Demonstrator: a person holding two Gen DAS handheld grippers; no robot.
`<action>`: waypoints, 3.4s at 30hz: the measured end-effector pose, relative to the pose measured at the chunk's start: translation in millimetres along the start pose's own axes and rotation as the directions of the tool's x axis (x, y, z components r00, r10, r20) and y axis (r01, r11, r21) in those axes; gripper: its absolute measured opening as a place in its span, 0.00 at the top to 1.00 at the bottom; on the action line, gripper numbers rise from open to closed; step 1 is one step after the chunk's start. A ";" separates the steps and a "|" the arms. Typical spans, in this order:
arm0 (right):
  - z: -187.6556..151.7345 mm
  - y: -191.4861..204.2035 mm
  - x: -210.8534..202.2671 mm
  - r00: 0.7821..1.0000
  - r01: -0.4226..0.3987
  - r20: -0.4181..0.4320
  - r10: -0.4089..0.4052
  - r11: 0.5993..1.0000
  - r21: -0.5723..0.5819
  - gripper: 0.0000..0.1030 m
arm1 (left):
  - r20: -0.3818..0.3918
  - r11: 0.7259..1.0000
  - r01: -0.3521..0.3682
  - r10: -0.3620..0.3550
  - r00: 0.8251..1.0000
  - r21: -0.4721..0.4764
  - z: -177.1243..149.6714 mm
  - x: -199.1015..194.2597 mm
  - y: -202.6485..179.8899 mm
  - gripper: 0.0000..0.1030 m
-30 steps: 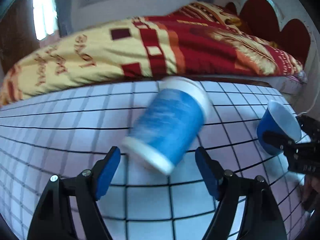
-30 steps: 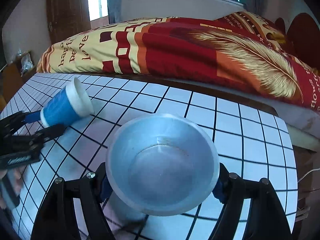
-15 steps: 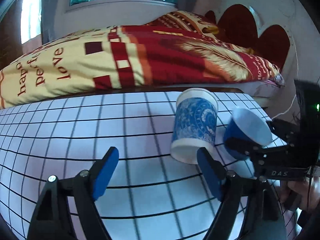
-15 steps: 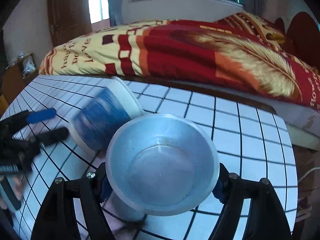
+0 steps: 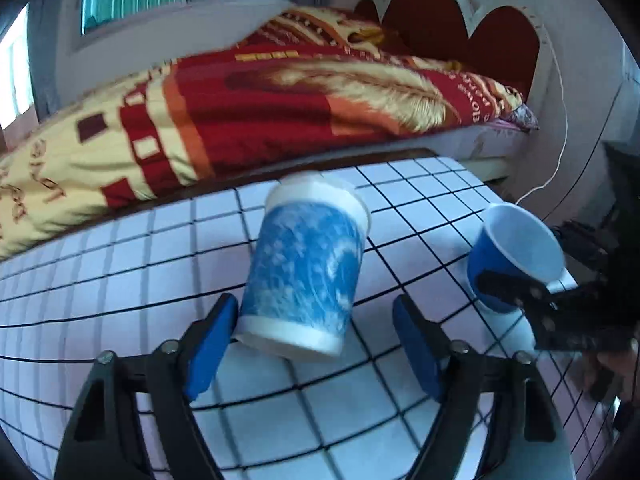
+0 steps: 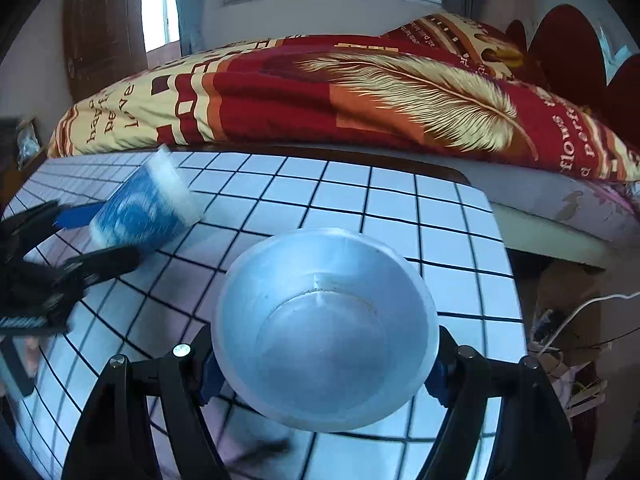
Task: Collect trash
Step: 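Grasp the blue-white bowl cup with right tool while left tool grasps the tall paper cup, then carry the bowl cup and paper cup over the black bin, then open both tools to drop both cups into the bin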
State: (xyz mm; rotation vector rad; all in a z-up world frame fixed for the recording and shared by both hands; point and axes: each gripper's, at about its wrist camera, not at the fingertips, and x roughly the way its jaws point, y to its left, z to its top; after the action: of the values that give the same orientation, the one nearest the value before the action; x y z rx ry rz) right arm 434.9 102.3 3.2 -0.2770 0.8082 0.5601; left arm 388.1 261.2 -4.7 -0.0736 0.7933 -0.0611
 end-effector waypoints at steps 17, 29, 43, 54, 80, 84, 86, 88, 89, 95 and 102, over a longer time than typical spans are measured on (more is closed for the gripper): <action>-42.7 8.2 -124.8 0.992 0.014 0.129 -0.009 0.999 -0.032 0.23 | 0.130 0.998 -0.068 0.066 0.989 0.007 -59.0 -117.3 -59.2 0.47; -127.7 12.6 -254.0 0.980 0.029 0.200 -0.026 1.000 -0.009 0.23 | 0.161 0.998 -0.035 0.026 0.987 0.052 -123.1 -194.8 -135.3 0.47; -222.2 -22.0 -330.1 0.978 0.099 0.179 -0.107 0.994 0.053 0.23 | 0.128 0.988 0.057 -0.076 0.989 0.144 -168.4 -210.9 -215.0 0.47; -288.5 -73.7 -351.7 0.975 0.158 0.133 -0.179 0.975 0.157 0.23 | 0.063 0.959 0.164 -0.183 0.981 0.230 -187.0 -197.3 -278.8 0.47; -408.8 -128.1 -280.5 0.974 0.197 -0.141 -0.178 0.971 0.133 0.23 | -0.223 0.889 0.350 -0.292 0.930 0.294 -255.7 -126.2 -373.0 0.47; -414.0 -130.5 -260.9 0.972 0.176 -0.177 -0.152 0.976 0.129 0.23 | -0.258 0.894 0.355 -0.287 0.922 0.273 -263.0 -112.0 -373.6 0.47; -414.7 -130.1 -249.4 0.971 0.167 -0.194 -0.142 0.979 0.118 0.23 | -0.276 0.896 0.357 -0.284 0.918 0.264 -266.9 -104.8 -374.7 0.47; -415.6 -128.6 -240.6 0.970 0.157 -0.207 -0.131 0.981 0.112 0.23 | -0.290 0.897 0.358 -0.281 0.915 0.259 -268.2 -95.6 -374.4 0.47; -416.5 -128.7 -234.7 0.968 0.152 -0.216 -0.126 0.983 0.107 0.23 | -0.299 0.898 0.359 -0.281 0.912 0.253 -270.2 -91.2 -375.3 0.47; -423.3 -127.9 -209.2 0.960 0.133 -0.260 -0.106 0.987 0.087 0.23 | -0.328 0.901 0.362 -0.277 0.903 0.237 -272.9 -76.4 -373.8 0.47; -425.1 -126.3 -195.1 0.955 0.118 -0.280 -0.094 0.991 0.068 0.23 | -0.355 0.903 0.362 -0.269 0.895 0.230 -274.4 -62.4 -377.1 0.47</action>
State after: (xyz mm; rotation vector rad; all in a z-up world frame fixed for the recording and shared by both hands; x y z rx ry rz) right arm 141.5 -259.1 -131.3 -0.3236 1.0780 0.3889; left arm 138.4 -121.0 -118.6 0.0892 1.0800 -0.5142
